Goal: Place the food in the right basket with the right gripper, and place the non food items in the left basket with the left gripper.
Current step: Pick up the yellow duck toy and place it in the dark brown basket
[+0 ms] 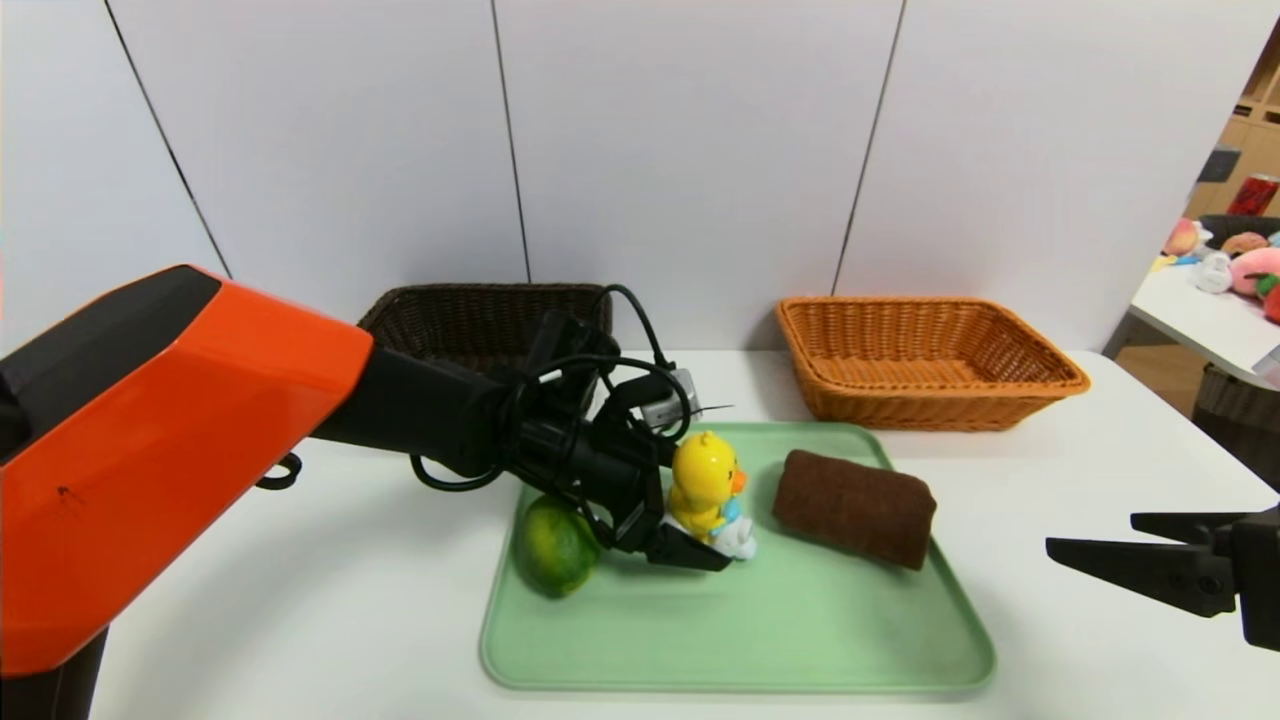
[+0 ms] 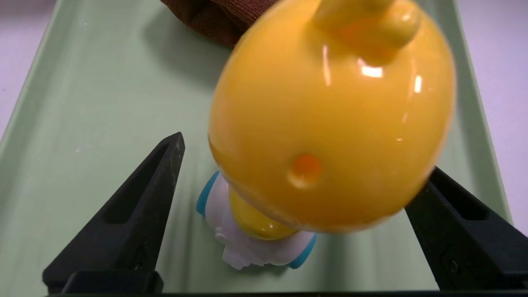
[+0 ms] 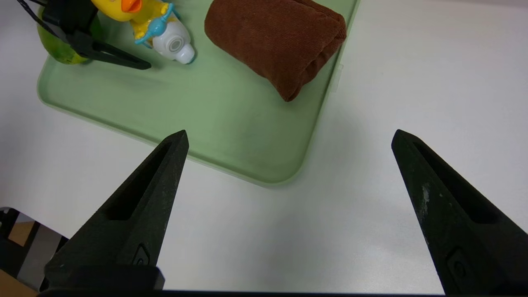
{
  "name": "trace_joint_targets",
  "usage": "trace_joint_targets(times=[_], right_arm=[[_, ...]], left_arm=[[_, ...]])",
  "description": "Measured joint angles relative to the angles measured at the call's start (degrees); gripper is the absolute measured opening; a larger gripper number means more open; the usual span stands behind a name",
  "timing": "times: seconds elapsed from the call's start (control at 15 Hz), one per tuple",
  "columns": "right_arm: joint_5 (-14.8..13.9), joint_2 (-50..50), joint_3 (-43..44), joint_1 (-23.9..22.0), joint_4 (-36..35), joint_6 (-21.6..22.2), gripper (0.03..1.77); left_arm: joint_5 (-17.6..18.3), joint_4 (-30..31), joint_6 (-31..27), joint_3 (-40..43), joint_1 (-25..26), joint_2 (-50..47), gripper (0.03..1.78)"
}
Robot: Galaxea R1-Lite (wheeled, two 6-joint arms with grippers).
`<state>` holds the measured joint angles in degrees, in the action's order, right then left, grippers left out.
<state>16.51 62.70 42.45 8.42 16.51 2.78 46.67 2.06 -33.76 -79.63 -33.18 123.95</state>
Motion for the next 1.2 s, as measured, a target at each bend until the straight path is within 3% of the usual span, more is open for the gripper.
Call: trace_joint_targets(times=[0.73,0.93,1.2], right_arm=[[0.00,0.20,-0.55,0.00,-0.13,-0.09,1.70],[-0.02,0.17,-0.55,0.00,-0.13,-0.09,1.70],[-0.02,0.15,-0.55,-0.02,-0.17,-0.09,1.70]], left_arm=[[0.29,0.09,0.16,-1.32,-0.13,1.87,1.68],[0.33,0.11,0.09,-1.79,-0.39,2.10,1.16],[0.51,0.33,0.07,-2.06,-0.55,2.51,0.79]])
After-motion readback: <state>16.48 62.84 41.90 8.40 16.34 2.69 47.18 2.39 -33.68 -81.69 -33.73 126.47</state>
